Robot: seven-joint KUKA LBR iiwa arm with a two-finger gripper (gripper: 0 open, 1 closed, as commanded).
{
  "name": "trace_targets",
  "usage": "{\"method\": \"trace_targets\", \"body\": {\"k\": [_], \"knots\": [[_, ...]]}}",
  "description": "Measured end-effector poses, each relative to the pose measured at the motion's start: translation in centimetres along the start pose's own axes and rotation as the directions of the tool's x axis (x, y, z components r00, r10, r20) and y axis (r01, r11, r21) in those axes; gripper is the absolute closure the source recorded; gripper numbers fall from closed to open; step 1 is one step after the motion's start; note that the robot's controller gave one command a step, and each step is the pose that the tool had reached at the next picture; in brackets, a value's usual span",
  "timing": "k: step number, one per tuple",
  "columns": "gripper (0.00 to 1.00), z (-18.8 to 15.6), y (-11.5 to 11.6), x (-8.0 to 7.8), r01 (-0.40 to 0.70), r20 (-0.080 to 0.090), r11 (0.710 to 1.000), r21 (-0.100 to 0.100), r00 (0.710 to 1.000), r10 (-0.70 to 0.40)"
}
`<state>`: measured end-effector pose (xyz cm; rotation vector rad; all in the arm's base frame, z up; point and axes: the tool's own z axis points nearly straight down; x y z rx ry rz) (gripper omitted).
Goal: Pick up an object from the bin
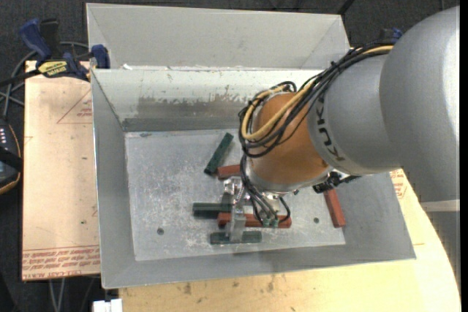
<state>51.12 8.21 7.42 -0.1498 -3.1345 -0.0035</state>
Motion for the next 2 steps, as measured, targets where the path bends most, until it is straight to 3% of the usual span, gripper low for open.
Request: {"method": "trace_targets", "body": {"k": [1, 2], "knots": [[1.00, -10.8, 2.6, -1.2, 0.376, 0.009, 0.927, 0.003, 0.927, -0.376], [1.00, -17.2, 2.1, -3.1, 0.433, 0.013, 0.901, 0.005, 0.901, -0.433]]}}
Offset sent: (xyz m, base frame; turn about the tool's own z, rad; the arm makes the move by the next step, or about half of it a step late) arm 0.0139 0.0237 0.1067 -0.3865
